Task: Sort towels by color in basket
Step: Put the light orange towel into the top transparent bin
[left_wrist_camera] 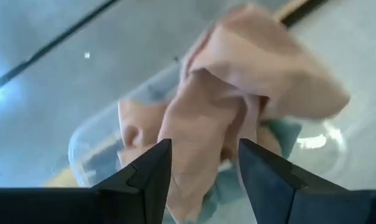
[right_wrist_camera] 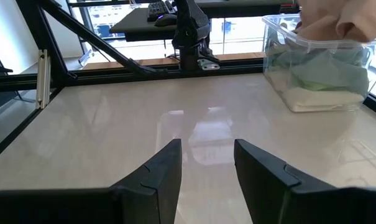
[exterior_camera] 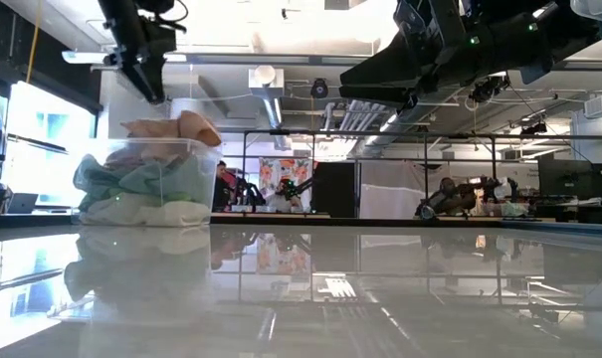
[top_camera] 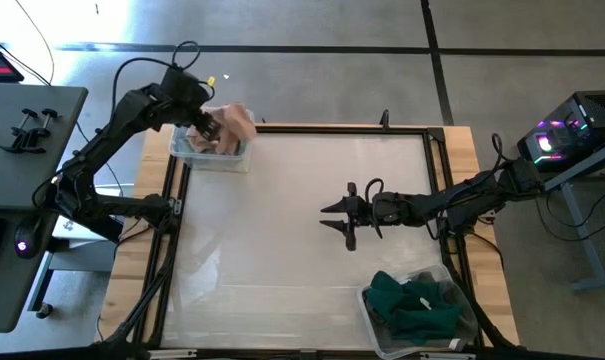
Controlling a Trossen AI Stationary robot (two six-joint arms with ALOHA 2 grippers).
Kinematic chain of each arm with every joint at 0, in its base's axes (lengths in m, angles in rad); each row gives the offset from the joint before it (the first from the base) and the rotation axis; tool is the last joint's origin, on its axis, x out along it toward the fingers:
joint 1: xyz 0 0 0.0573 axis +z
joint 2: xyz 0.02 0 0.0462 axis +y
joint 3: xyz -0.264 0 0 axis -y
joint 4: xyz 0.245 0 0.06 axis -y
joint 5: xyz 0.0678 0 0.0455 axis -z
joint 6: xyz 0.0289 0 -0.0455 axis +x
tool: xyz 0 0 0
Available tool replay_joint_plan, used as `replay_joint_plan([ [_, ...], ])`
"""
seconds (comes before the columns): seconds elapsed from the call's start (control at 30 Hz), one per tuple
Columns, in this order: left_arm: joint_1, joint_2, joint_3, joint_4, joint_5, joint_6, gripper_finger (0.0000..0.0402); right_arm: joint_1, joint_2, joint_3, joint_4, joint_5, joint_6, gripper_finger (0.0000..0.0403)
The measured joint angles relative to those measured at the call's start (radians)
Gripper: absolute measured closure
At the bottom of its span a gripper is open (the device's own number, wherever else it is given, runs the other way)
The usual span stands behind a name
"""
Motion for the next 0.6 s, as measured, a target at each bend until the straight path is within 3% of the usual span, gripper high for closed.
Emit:
replay_joint_plan([
  [0.13, -0.001, 0.000, -0.011, 0.123, 0.037, 0.000, 0.0248, 0.000, 0.000, 0.000, 0.000, 0.000, 0.000, 0.0258],
  [0.23, -0.001, 0.003, -0.062, 0.268, 0.106, 0.015, 0.0269, 0.000, 0.000, 0.000, 0.000, 0.000, 0.000, 0.0258],
  [0.37, 0.012, 0.035, -0.146, 0.429, 0.115, 0.009, 0.0303, 0.000, 0.000, 0.000, 0.000, 0.000, 0.010, 0.0258],
  [0.6, 0.029, 0.168, -0.251, 0.438, 0.132, 0.008, 0.0364, 0.000, 0.000, 0.000, -0.003, 0.001, 0.011, 0.0258],
])
